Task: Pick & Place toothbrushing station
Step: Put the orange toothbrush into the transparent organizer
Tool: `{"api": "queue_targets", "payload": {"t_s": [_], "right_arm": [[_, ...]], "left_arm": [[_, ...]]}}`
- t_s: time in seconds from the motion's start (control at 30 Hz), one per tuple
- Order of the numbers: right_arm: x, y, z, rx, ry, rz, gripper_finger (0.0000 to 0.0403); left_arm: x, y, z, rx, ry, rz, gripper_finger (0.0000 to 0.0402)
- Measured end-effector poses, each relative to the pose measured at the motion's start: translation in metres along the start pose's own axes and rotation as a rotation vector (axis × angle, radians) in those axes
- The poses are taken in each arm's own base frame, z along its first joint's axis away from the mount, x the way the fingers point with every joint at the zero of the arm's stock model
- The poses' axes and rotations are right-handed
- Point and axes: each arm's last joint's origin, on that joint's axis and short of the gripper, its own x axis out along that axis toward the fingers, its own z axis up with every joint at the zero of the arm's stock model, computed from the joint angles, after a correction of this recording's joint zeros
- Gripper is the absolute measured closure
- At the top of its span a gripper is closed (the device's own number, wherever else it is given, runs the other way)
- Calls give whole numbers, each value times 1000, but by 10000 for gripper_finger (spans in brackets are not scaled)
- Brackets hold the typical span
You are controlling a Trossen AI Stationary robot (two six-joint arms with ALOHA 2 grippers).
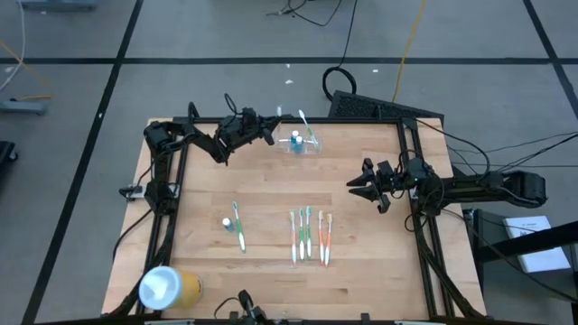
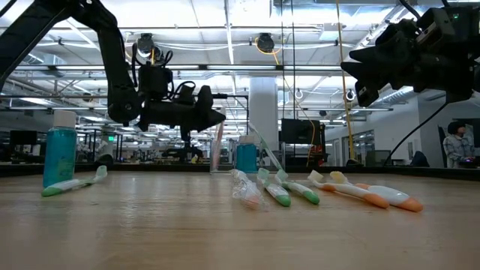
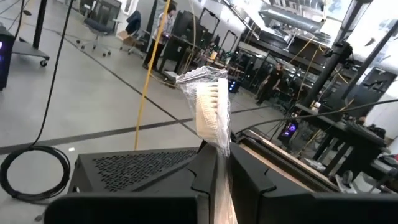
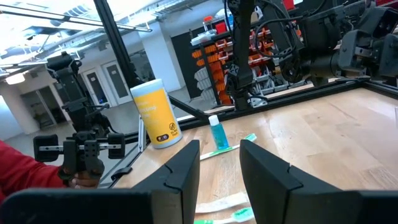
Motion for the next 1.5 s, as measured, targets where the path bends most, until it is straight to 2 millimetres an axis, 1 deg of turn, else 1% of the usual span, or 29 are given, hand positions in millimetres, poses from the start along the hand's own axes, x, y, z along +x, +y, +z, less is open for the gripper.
{"api": "queue_targets", "payload": {"t_s": [0.13,0.27,0.6,0.77,0.87,1.1,1.23,1.37,1.5], "right_arm": [[0,0,0,0,1,-1,298],[0,0,-1,1,8,-3,298],[0,0,-1,1,7,-3,298],[0,0,-1,1,7,-3,298],[0,0,-1,1,7,-3,298],[0,0,-1,1,6,-3,298],[0,0,-1,1,6,-3,298],[0,0,-1,3,6,-3,298],[0,0,-1,3,6,-3,298]], "left_arm": [[0,0,0,0,0,1,369],[0,1,0,54,-9,43,369],[0,2,0,51,-13,49,369],[0,3,1,-19,-39,100,365],[0,4,1,-22,-46,115,346],[0,3,1,-8,-45,113,275],[0,3,2,3,-60,105,241],[0,0,8,32,-112,82,221],[-1,-2,12,38,-140,68,211]]}}
